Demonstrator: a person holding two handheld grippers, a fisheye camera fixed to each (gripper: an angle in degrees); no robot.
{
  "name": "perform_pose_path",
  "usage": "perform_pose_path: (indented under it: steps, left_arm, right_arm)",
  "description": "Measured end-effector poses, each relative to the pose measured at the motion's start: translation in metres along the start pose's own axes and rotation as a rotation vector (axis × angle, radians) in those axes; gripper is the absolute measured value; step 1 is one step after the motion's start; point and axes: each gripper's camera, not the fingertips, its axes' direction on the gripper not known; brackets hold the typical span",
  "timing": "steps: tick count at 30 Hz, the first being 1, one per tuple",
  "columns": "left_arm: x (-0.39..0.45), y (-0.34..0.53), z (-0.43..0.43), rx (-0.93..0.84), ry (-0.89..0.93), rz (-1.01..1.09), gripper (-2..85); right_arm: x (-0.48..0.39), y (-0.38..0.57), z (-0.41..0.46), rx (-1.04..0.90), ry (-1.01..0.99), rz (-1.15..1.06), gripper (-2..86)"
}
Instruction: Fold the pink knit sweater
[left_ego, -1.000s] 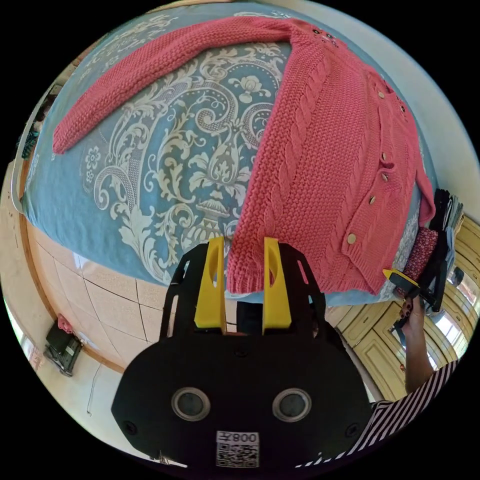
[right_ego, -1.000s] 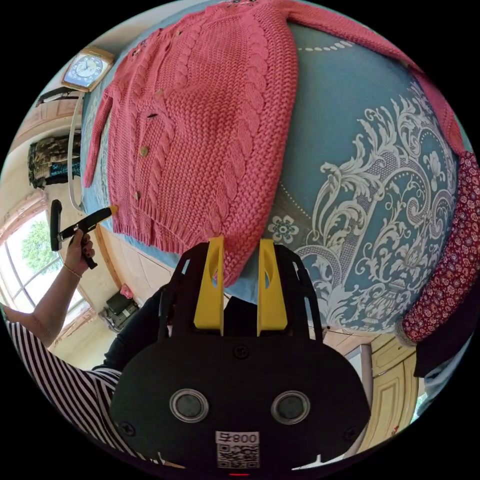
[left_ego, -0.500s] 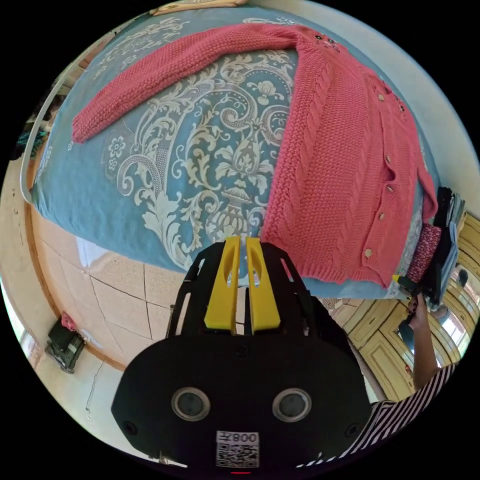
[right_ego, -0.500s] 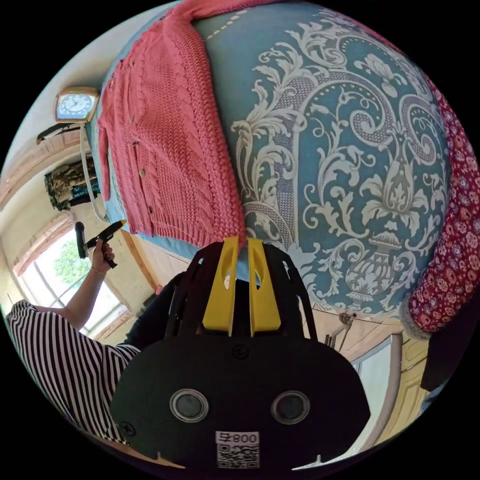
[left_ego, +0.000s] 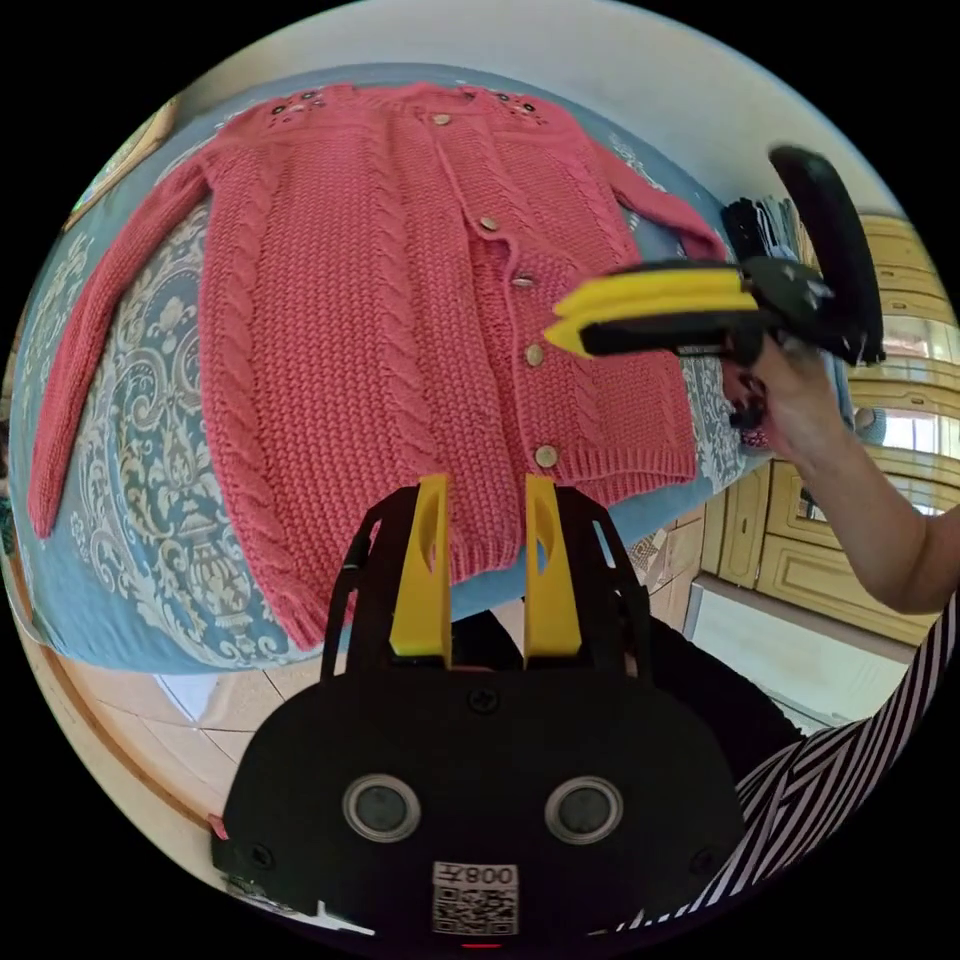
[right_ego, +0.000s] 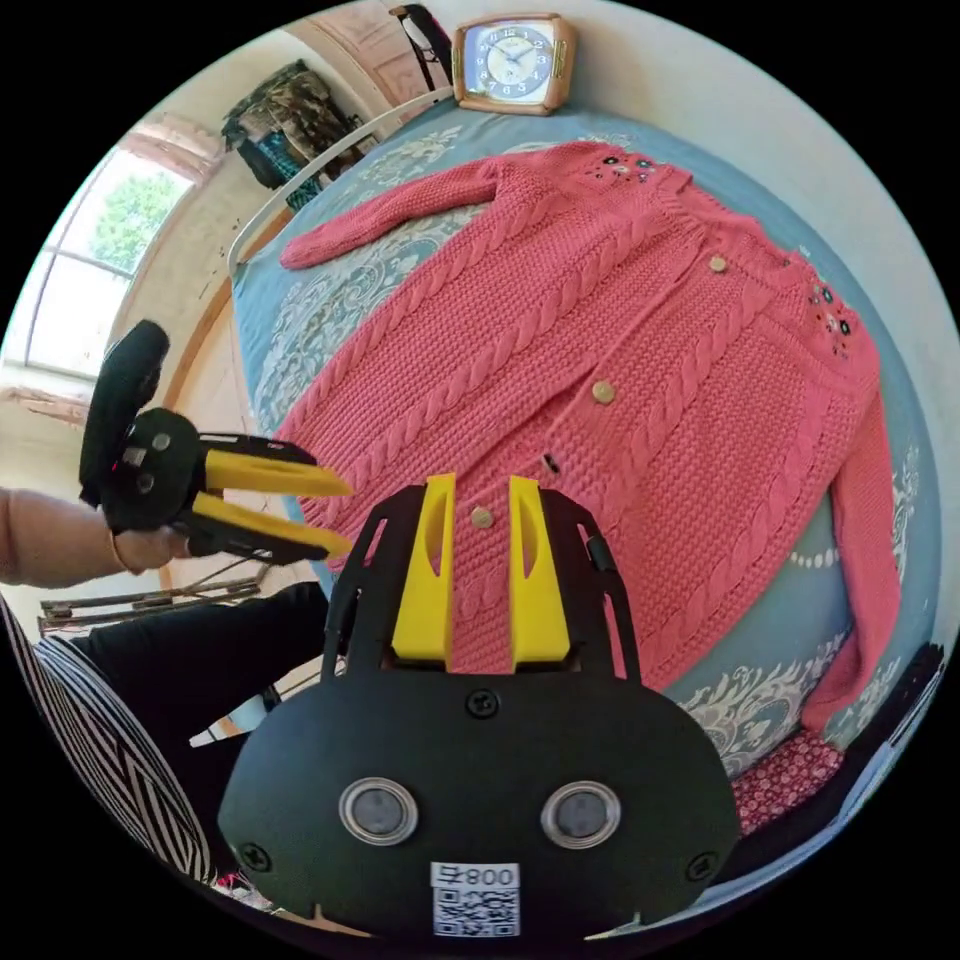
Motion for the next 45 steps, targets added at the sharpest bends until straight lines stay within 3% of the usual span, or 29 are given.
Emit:
perform_pose_path:
  steps: [5,9,13,17,21,24,28,33,38,45]
  left_arm:
    - [0.025,0.000,0.026,0.016,0.029,-0.005,9.7]
    - [0.046,-0.001,0.043,0.015,0.003,-0.006,6.3]
    - [0.063,0.003,0.039,0.042,0.028,-0.003,3.5]
    - [0.080,0.014,0.034,0.069,0.027,0.045,3.5]
    - [0.079,0.026,0.050,0.007,0.047,-0.007,5.5]
    - [0.084,0.036,0.050,0.014,0.044,-0.034,7.5]
    - [0.099,0.036,0.063,-0.010,0.012,-0.013,8.0]
    - [0.113,0.035,0.082,-0.037,-0.055,-0.034,5.1]
    - [0.115,0.040,0.087,-0.022,-0.016,-0.056,3.6]
    - [0.122,0.047,0.090,-0.009,0.014,-0.069,3.2]
  right_arm:
    - [0.025,-0.036,0.017,-0.053,0.047,0.081,12.1]
    - [0.023,-0.040,0.024,-0.075,0.144,0.076,4.3]
    - [0.049,-0.025,-0.007,-0.006,-0.010,0.148,3.2]
    - [0.123,0.036,-0.057,0.088,0.002,0.406,3.0]
    - [0.205,0.113,-0.056,0.007,-0.055,0.755,4.4]
    - [0.214,0.132,-0.077,0.119,-0.049,0.855,6.3]
    - [0.188,0.084,-0.095,0.283,-0.071,0.736,8.3]
    - [0.153,-0.077,-0.040,0.217,-0.201,0.368,9.3]
    - [0.151,-0.162,0.002,0.150,-0.209,0.339,9.0]
    - [0.141,-0.183,0.007,0.126,-0.185,0.321,2.1]
